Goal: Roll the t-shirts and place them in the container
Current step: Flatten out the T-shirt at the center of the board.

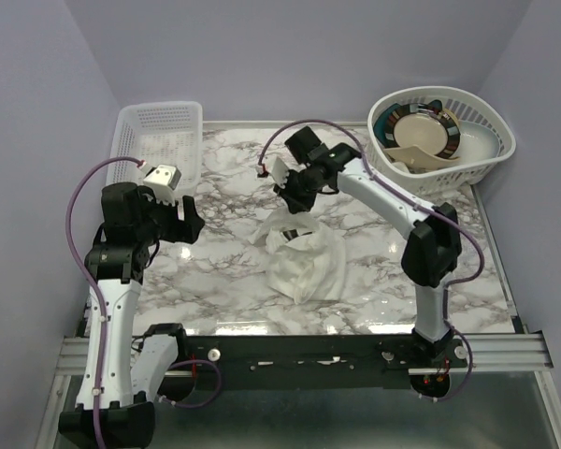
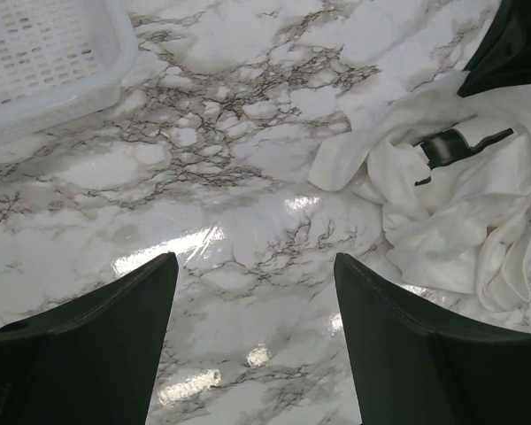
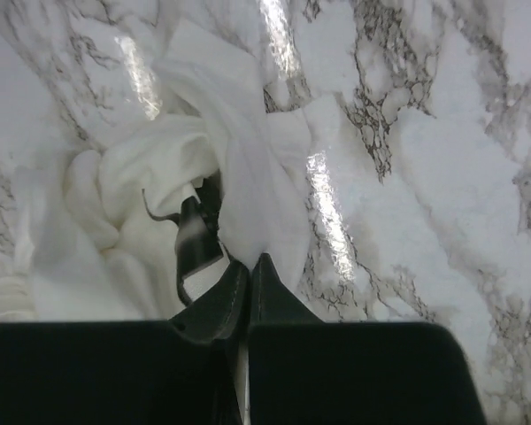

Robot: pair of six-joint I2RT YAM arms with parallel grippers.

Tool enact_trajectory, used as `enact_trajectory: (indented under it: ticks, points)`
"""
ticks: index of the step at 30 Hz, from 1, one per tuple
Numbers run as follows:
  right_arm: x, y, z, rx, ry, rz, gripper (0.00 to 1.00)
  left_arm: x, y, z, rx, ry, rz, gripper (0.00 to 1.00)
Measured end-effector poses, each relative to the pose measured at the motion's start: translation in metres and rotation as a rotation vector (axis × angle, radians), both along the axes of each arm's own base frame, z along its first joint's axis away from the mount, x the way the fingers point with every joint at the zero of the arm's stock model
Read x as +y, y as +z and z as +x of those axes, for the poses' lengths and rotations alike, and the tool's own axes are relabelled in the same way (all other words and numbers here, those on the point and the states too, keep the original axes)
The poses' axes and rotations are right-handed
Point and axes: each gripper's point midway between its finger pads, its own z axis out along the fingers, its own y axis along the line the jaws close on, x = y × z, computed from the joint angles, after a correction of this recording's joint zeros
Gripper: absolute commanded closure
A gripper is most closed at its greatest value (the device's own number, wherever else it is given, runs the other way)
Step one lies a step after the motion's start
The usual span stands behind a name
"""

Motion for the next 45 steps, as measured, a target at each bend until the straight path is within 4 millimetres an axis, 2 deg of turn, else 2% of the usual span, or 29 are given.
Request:
enact_trajectory:
  ticks: [2,3,4,6,7,10,11,13,15,17,18,19,21,22,24,27,29,32,35,37,42,45]
  points:
    - [-0.002,0.032,-0.006,-0.033,0.0,0.05,0.97,-0.002,-0.005,0.005,0.015,-0.004,-0.018,0.19]
    - [-0.004,0.059,-0.011,-0.072,0.001,0.092,0.97,-0.004,-0.009,0.008,0.027,-0.007,-0.031,0.19]
    - [-0.005,0.074,-0.015,-0.089,0.002,0.115,0.99,-0.005,-0.012,0.01,0.037,-0.009,-0.041,0.19]
    - [-0.018,0.13,-0.03,-0.182,0.004,0.197,0.99,-0.008,-0.018,0.018,0.063,-0.015,-0.064,0.19]
    - [-0.026,0.152,-0.04,-0.224,0.006,0.232,0.99,-0.01,-0.02,0.022,0.072,-0.019,-0.075,0.2]
    - [-0.06,0.188,-0.073,-0.321,0.002,0.276,0.99,-0.013,-0.028,0.033,0.107,-0.024,-0.101,0.2]
    - [-0.067,0.187,-0.079,-0.334,0.0,0.277,0.99,-0.014,-0.031,0.038,0.119,-0.026,-0.11,0.2]
    - [-0.092,0.162,-0.1,-0.321,-0.007,0.22,0.99,-0.016,-0.034,0.048,0.139,-0.029,-0.131,0.2]
    - [-0.109,0.131,-0.111,-0.288,-0.012,0.155,0.99,-0.017,-0.035,0.055,0.143,-0.031,-0.144,0.2]
    - [-0.123,0.089,-0.121,-0.227,-0.009,0.067,0.95,-0.019,-0.035,0.06,0.141,-0.032,-0.158,0.2]
    - [-0.133,0.06,-0.129,-0.18,-0.006,0.008,0.89,-0.02,-0.034,0.062,0.139,-0.034,-0.166,0.2]
    - [-0.143,0.036,-0.137,-0.136,0.001,-0.047,0.68,-0.02,-0.033,0.064,0.134,-0.035,-0.171,0.2]
    - [-0.16,0.007,-0.151,-0.078,0.017,-0.13,0.55,-0.021,-0.031,0.066,0.127,-0.036,-0.176,0.2]
    - [-0.162,0.004,-0.153,-0.073,0.015,-0.137,0.49,-0.021,-0.03,0.067,0.123,-0.036,-0.177,0.2]
    - [-0.172,-0.003,-0.156,-0.077,0.022,-0.174,0.46,-0.021,-0.029,0.068,0.117,-0.037,-0.177,0.2]
    - [-0.173,0.005,-0.153,-0.11,0.037,-0.174,0.43,-0.021,-0.029,0.068,0.114,-0.038,-0.176,0.2]
    - [-0.168,0.019,-0.151,-0.135,0.049,-0.142,0.43,-0.021,-0.027,0.068,0.109,-0.038,-0.175,0.2]
    - [-0.149,0.049,-0.146,-0.19,0.091,-0.041,0.44,-0.021,-0.023,0.067,0.091,-0.038,-0.177,0.2]
    - [-0.126,0.062,-0.152,-0.209,0.159,0.043,0.46,-0.022,-0.022,0.066,0.076,-0.033,-0.186,0.2]
    - [-0.11,0.059,-0.157,-0.194,0.204,0.062,0.47,-0.022,-0.025,0.065,0.077,-0.029,-0.192,0.2]
    - [-0.048,0.027,-0.181,-0.101,0.335,0.085,0.47,-0.023,-0.031,0.062,0.09,-0.015,-0.208,0.2]
    - [-0.026,0.012,-0.187,-0.056,0.343,0.094,0.47,-0.022,-0.027,0.061,0.074,-0.009,-0.211,0.2]
